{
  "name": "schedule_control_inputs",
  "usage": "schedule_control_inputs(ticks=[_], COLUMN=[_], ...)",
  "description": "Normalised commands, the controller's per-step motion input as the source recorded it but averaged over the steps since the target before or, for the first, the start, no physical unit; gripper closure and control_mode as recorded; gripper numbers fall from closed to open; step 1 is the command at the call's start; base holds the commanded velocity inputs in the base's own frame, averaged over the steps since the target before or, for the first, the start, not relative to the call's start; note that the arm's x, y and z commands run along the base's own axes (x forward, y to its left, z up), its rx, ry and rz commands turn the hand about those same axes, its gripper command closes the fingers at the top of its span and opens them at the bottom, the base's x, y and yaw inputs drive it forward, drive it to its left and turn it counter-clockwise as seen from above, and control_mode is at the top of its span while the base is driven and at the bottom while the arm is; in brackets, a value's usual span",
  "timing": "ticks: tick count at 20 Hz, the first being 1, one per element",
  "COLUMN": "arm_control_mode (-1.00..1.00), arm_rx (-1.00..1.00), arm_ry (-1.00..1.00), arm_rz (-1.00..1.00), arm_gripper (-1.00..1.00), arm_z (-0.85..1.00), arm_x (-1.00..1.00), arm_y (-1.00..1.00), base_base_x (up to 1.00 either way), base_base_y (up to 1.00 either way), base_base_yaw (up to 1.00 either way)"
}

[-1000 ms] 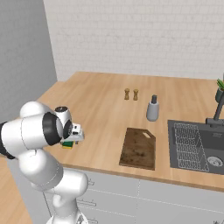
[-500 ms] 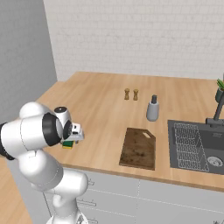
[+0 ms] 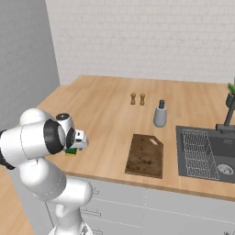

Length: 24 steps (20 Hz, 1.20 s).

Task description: Pick up the sponge from the counter and clean the cutting board by briefly scrubbing or pressing down on the cutting board. Once finished, release the sponge.

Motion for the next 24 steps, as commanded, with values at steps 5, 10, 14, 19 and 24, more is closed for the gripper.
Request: schedule_control_inputs(ticks=[5,10,14,19,24], arm_control_mode=[-1.0,-1.0,-1.0,-1.0,-1.0], arm_rx=[0.0,0.0,0.0,0.01,0.02], arm_ry=[0.0,0.0,-0.03,0.0,0.0], arm_rz=[0.0,0.0,0.0,0.0,0.0], arm_gripper=[-1.0,1.0,1.0,1.0,1.0], arm_z=[0.0,0.0,0.0,0.0,0.55], arm_x=[0.05,0.0,0.0,0.0,0.28], arm_y=[0.0,0.0,0.0,-0.08,-0.8], base_base_x=[0.0,0.0,0.0,0.0,0.0], base_base_y=[0.0,0.0,0.0,0.0,0.0], base_base_yaw=[0.0,0.0,0.0,0.0,0.0])
